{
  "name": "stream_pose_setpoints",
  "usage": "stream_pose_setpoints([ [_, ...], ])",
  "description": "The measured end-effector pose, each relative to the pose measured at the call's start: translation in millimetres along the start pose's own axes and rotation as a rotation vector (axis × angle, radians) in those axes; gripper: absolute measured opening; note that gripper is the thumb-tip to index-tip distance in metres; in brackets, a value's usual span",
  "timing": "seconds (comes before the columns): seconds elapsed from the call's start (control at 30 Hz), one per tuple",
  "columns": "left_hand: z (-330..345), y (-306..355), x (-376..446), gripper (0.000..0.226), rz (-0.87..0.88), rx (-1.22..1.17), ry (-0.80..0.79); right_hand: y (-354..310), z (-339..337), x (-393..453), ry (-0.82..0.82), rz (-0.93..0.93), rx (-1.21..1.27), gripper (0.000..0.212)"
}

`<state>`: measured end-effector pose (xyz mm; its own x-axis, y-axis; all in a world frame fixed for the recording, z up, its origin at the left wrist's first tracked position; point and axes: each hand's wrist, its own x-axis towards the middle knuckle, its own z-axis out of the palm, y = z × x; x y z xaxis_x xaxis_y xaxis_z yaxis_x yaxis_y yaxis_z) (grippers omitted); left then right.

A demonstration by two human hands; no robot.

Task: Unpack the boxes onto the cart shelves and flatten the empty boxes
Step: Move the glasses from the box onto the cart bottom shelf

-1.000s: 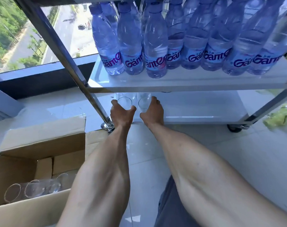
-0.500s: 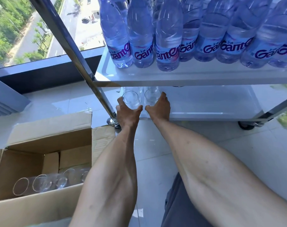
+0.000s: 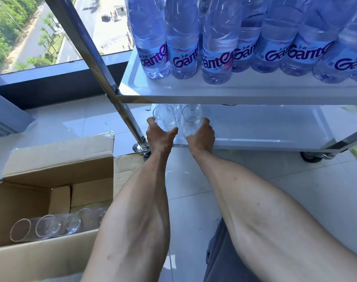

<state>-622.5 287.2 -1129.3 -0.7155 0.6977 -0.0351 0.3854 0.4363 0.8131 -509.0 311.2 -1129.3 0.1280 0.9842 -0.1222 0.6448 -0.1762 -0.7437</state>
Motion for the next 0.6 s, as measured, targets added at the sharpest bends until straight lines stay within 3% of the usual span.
stream_pose_setpoints([
  [0.6, 13.7, -3.0, 27.1, 0.08, 0.025, 0.012, -0.007, -3.8, 10.2, 22.1, -0.013, -0.035, -0.014, 0.071],
])
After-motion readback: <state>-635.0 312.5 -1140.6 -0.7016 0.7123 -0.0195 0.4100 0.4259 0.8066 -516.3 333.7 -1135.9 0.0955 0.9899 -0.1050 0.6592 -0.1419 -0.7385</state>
